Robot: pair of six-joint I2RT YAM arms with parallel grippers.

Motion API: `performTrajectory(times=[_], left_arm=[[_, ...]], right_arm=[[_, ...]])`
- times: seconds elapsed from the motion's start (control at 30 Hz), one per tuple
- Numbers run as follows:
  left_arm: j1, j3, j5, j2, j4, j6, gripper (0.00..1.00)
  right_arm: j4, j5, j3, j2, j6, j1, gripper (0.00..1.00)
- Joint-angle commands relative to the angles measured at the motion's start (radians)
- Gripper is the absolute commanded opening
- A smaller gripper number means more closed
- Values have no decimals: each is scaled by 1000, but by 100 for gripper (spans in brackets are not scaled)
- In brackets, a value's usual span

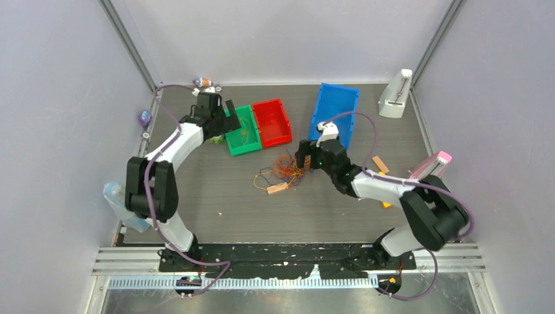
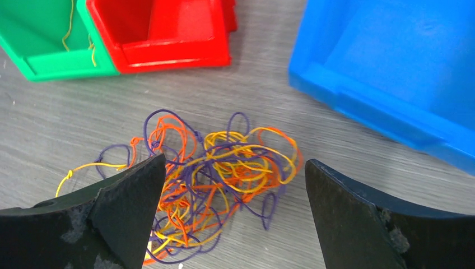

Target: Untangle the cables

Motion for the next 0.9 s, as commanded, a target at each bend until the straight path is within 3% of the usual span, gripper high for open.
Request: performTrajectory(times=[0.0,0.07,0.13,0.17,0.2,0.23,0.3,0.4,0.63,0.87], left_arm=[[-4,-98,48,-186,74,-1,94],[-12,-164,48,-265,84,-4,97],[-30,-231,79,-337,97,-9,98],[-46,-267,87,-371,105,-10,98],[-66,-304,96,-409,121,-9,97],[-90,-340,108,-436,140,-7,96],[-147,-405,148,-477,193,15,94],[-239,-484,174,-501,270,63,93],[-371,-537,291,-445,459,157,90],[-428,-618,284,-462,631,250,90]], right_arm=[[-103,-191,145,139,5,-3,100],[-136,-236,183,191,17,-3,99],[-136,-276,197,218,28,-2,87],[-132,-300,198,228,31,-3,67],[-129,-311,197,228,34,-3,55],[-117,-332,188,222,34,-3,33],[-75,-361,153,191,37,-3,14],[-21,-383,98,128,35,-3,6],[34,-435,-79,-51,-1,-2,6],[122,-475,-150,-131,-17,-3,7]])
